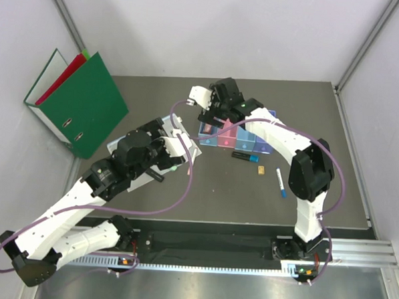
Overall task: Sort the stationery into containers
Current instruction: Place the stationery in the storage box, then pick up the pen from the center of the board, then place the pen in the storage box.
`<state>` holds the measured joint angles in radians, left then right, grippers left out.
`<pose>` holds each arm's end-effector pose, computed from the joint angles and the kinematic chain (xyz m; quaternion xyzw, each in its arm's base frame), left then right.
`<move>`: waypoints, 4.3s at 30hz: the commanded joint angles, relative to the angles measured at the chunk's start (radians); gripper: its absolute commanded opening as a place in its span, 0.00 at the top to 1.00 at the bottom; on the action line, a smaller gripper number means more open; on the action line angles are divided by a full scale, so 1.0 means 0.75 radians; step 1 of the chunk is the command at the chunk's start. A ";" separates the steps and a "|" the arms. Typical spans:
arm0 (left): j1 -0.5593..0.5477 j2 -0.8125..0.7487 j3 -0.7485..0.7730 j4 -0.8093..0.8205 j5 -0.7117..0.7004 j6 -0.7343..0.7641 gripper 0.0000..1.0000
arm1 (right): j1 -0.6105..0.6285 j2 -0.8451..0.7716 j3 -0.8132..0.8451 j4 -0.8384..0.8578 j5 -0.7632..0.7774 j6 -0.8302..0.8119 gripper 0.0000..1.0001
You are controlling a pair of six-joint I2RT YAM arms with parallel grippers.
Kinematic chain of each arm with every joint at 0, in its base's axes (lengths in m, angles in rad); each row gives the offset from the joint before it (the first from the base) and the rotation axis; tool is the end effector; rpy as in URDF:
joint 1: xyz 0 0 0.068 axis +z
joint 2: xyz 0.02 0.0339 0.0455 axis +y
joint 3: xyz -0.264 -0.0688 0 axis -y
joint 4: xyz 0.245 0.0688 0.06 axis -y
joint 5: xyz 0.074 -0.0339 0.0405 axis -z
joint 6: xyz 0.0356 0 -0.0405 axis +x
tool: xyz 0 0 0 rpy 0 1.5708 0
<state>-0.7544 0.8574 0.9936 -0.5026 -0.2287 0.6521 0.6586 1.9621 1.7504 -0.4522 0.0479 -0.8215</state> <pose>0.1391 -0.1196 0.3669 0.4802 0.6663 0.0651 0.5668 0.3641 0.2796 0.2972 -0.5983 0.6707 -0.0571 0.4347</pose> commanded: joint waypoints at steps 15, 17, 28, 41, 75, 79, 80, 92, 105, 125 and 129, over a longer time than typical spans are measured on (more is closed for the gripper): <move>0.010 0.252 0.007 -0.040 0.078 -0.057 0.01 | -0.495 -0.291 -0.097 -0.102 0.033 0.729 0.17; 0.012 0.276 0.021 -0.072 0.161 -0.080 0.01 | -0.522 -0.248 0.018 -0.362 -0.128 0.652 0.17; 0.018 0.317 -0.034 -0.152 0.233 -0.094 0.01 | -0.598 -0.452 -0.474 -0.504 -0.240 0.429 0.27; 0.018 0.383 -0.057 -0.093 0.215 -0.164 0.01 | -0.614 -0.796 -1.076 -0.205 -0.213 0.553 0.35; 0.018 0.630 0.209 -0.066 0.156 -0.131 0.01 | -0.667 -0.503 -1.229 -0.105 -0.158 0.523 0.90; 0.018 0.636 0.222 -0.074 0.154 -0.125 0.01 | -0.667 -0.493 -1.229 -0.105 -0.156 0.519 1.00; 0.020 0.638 0.224 -0.078 0.152 -0.127 0.01 | -0.667 -0.495 -1.231 -0.109 -0.156 0.519 1.00; 0.024 0.622 0.166 -0.064 0.137 -0.184 0.01 | -0.667 -0.708 -1.070 -0.297 -0.174 0.539 1.00; 0.040 0.567 0.076 -0.068 0.186 -0.238 0.01 | -0.667 -0.823 -0.710 -0.273 -0.187 0.733 1.00; 0.096 0.961 0.225 -0.009 0.299 -0.399 0.01 | -0.663 -0.139 -0.150 0.022 -0.268 1.038 1.00; 0.108 1.031 0.266 0.001 0.340 -0.401 0.01 | -0.663 -0.070 -0.129 0.047 -0.281 1.048 1.00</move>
<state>-0.6827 1.6047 1.1309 -0.5465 -0.0174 0.3824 0.1669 1.8778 1.5909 -0.4843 -0.1349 -0.0589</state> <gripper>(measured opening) 0.990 0.042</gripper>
